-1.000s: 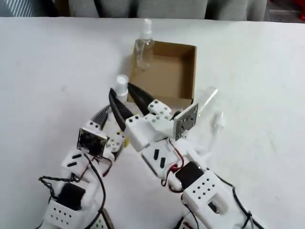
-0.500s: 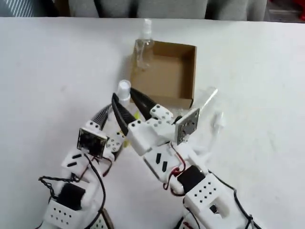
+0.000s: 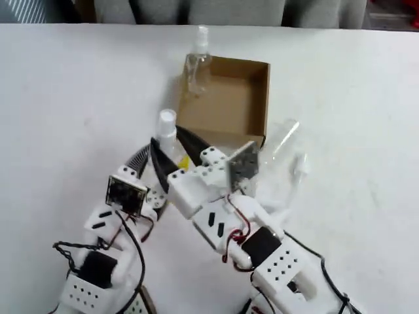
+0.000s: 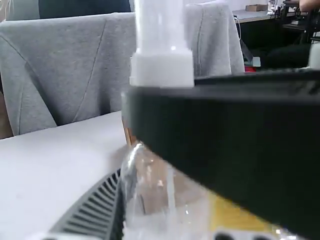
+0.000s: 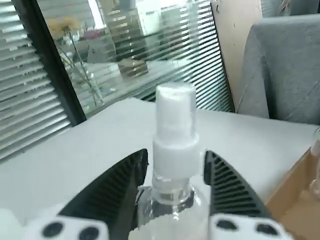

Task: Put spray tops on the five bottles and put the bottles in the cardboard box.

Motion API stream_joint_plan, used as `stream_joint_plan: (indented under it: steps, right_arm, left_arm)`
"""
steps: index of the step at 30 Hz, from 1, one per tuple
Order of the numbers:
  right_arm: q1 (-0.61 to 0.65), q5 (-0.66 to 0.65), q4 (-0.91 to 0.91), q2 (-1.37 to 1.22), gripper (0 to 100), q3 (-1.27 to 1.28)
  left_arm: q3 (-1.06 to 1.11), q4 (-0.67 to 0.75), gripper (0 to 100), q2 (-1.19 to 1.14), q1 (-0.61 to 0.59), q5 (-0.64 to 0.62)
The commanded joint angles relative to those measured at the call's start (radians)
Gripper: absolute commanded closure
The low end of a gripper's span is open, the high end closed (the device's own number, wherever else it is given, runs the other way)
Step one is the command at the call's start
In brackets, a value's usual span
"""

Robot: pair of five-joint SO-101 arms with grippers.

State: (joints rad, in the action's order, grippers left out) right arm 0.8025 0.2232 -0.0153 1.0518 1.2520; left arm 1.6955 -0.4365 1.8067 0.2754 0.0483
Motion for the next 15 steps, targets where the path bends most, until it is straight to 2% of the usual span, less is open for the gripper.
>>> stream_joint_plan:
  steps: [1, 5, 11, 15]
  right_arm:
    - [0.007, 0.006, 0.038, 0.039, 75.6, -0.071]
    - [0.018, 0.008, 0.136, 0.17, 75.2, -0.092]
    - [0.012, 0.008, 0.375, 0.438, 75.4, -0.137]
    - [-0.054, 0.008, 0.541, 0.559, 75.9, -0.124]
  left_arm:
    - [-0.008, -0.002, 98, 0.018, -0.005, -0.012]
    - [-0.005, 0.0, 98, 0.018, -0.005, -0.012]
    - [-0.003, 0.002, 98, 0.018, -0.005, -0.012]
    - [-0.009, 0.008, 98, 0.018, -0.024, -0.014]
